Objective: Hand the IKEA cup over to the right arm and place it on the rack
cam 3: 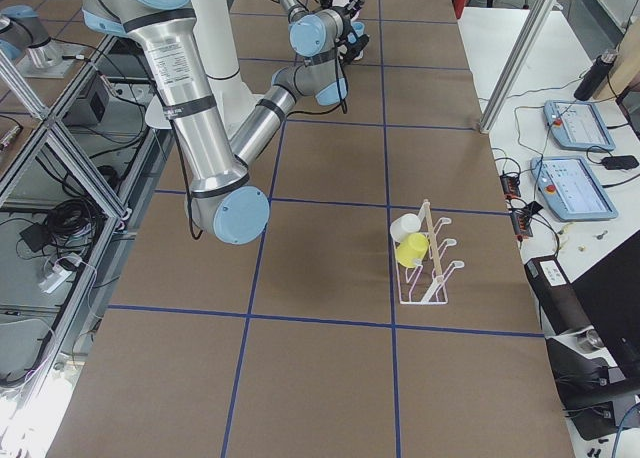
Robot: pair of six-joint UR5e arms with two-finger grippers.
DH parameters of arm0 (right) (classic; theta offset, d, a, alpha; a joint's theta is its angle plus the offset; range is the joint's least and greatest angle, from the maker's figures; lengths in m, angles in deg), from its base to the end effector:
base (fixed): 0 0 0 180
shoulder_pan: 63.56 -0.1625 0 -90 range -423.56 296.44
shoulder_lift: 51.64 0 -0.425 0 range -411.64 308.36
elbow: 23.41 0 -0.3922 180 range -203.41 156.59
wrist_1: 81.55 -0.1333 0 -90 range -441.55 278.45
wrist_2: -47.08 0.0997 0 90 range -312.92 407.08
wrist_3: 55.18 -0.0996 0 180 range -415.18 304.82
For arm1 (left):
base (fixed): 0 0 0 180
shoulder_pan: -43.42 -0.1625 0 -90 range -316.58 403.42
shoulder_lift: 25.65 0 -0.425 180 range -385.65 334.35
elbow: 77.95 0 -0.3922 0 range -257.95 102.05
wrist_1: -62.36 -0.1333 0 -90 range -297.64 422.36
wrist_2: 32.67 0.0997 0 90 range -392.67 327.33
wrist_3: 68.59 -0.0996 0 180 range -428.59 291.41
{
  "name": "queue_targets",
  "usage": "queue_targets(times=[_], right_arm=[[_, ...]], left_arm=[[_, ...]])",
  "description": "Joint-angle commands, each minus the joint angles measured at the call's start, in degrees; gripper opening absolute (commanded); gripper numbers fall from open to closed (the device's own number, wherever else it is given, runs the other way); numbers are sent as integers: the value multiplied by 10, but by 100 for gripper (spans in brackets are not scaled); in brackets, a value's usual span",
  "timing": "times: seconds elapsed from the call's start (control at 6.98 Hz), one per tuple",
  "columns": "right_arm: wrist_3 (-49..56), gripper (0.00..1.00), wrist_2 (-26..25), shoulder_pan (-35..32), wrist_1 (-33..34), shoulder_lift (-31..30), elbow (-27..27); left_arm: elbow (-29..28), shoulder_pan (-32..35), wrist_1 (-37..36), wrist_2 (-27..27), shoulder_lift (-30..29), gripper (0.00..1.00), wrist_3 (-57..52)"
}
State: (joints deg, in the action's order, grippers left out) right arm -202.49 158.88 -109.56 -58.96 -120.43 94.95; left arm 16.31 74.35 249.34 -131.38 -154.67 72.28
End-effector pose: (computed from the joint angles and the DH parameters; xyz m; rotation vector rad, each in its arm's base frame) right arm -0.2400 -0.3872 0.1294 -0.4482 -2.0405 0.7497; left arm 0.4019 -0.3786 0.0844 -0.4977 2.4362 -0.4451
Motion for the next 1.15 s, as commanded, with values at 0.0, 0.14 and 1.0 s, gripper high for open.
queue_targets(times=[0.0, 0.14, 1.0], right_arm=[[1, 0, 3, -2, 0, -4, 6], [1, 0, 4, -3, -1, -8, 13], [8, 0, 14, -19, -60, -66, 20]], left_arm=[[0, 0, 0, 0, 1, 68, -2], [0, 1, 0, 0, 2, 68, -3], [0, 5, 6, -3, 20, 69, -6]])
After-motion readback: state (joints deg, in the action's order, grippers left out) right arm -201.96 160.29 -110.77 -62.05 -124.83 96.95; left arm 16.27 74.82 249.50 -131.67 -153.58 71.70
